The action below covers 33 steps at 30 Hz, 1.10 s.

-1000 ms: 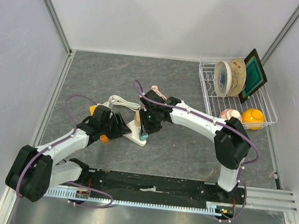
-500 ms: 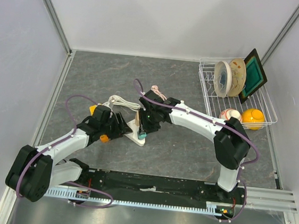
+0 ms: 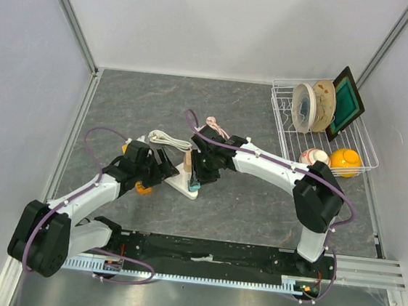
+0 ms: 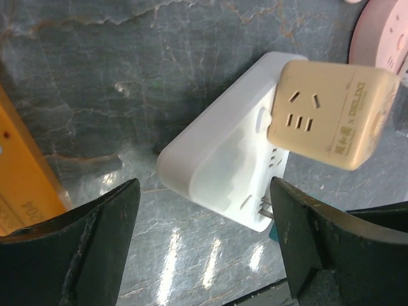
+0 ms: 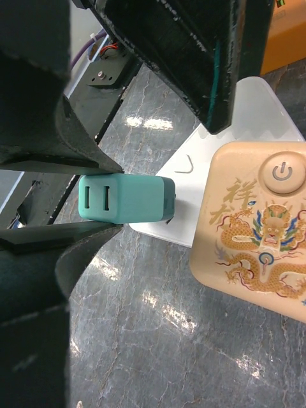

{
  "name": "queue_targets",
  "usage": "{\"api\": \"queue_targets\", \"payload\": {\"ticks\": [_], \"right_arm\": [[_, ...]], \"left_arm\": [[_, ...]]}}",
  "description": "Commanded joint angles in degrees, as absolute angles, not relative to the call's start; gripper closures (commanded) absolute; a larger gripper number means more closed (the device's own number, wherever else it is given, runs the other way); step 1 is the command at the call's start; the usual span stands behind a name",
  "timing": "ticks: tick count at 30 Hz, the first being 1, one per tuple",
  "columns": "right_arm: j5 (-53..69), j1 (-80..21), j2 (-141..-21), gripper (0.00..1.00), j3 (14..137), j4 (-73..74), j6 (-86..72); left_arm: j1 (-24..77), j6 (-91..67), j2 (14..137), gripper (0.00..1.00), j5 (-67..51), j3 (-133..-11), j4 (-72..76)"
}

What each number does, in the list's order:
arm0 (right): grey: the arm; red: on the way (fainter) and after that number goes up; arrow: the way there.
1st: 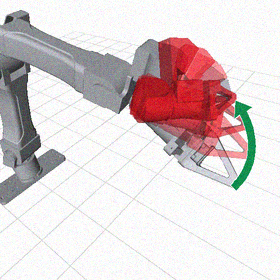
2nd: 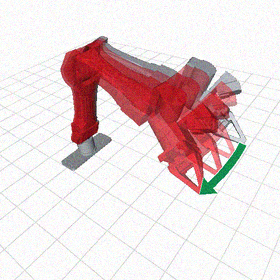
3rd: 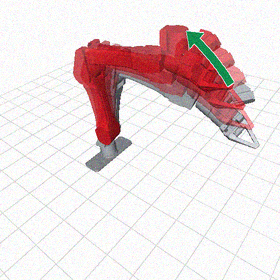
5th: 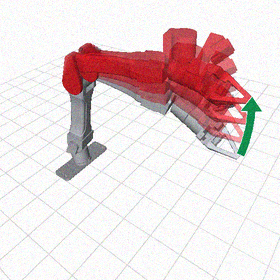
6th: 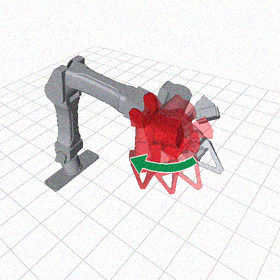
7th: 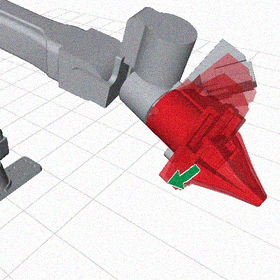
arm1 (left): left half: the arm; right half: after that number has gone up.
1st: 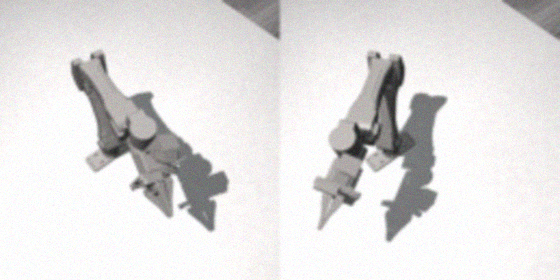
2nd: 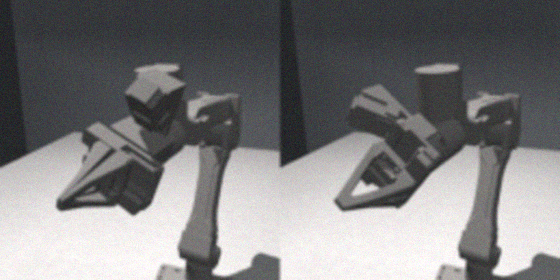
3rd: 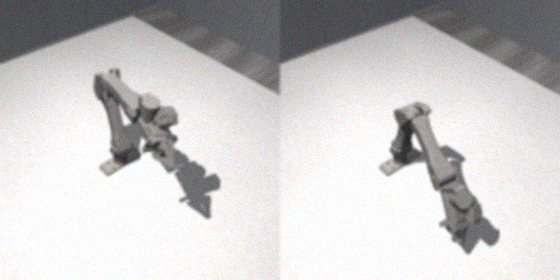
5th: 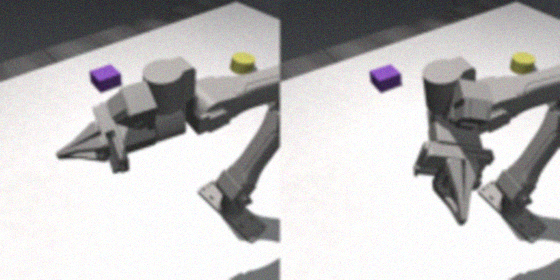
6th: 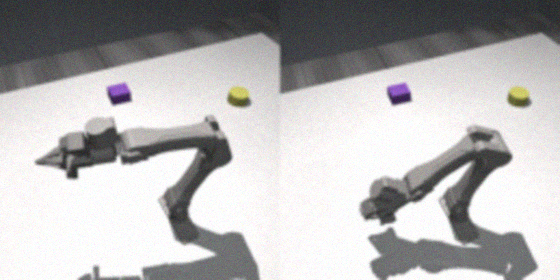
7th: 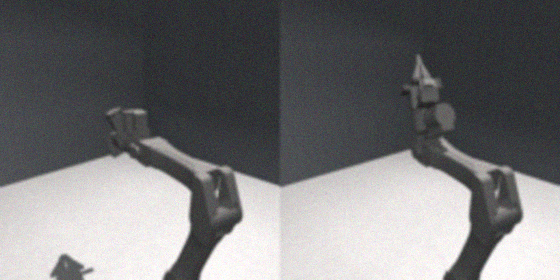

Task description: Insert the plug

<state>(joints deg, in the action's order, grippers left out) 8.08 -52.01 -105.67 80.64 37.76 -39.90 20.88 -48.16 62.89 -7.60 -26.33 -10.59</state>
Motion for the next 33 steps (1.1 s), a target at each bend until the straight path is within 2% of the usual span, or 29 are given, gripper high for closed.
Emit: {"api": "queue_targets", "payload": {"ticks": [1,2,8,21,29,33], "right_arm": [[6.0,-52.3,-105.1,1.0,79.5,38.2,-40.2],[5.8,-52.2,-105.1,1.0,79.7,38.3,-40.2],[3.0,-52.3,-107.1,1.0,84.4,42.4,-38.2],[-1.3,-52.5,-109.8,1.0,85.3,44.8,-36.1],[-2.2,-52.5,-109.7,1.0,80.5,41.3,-35.4],[-1.0,-52.5,-109.1,1.0,75.9,38.9,-34.7]], "left_arm": [[20.5,-47.9,65.9,0.12,-8.0,-30.0,-6.8],[20.4,-47.8,67.4,0.17,-9.7,-30.6,-6.7],[20.7,-47.5,71.0,0.31,-15.4,-29.4,-5.3],[25.0,-54.7,72.7,0.62,-18.6,-27.1,-0.2],[28.3,-61.2,77.2,0.71,-20.3,-23.2,7.9],[28.3,-63.3,78.0,0.72,-20.7,-21.9,9.8]]}}
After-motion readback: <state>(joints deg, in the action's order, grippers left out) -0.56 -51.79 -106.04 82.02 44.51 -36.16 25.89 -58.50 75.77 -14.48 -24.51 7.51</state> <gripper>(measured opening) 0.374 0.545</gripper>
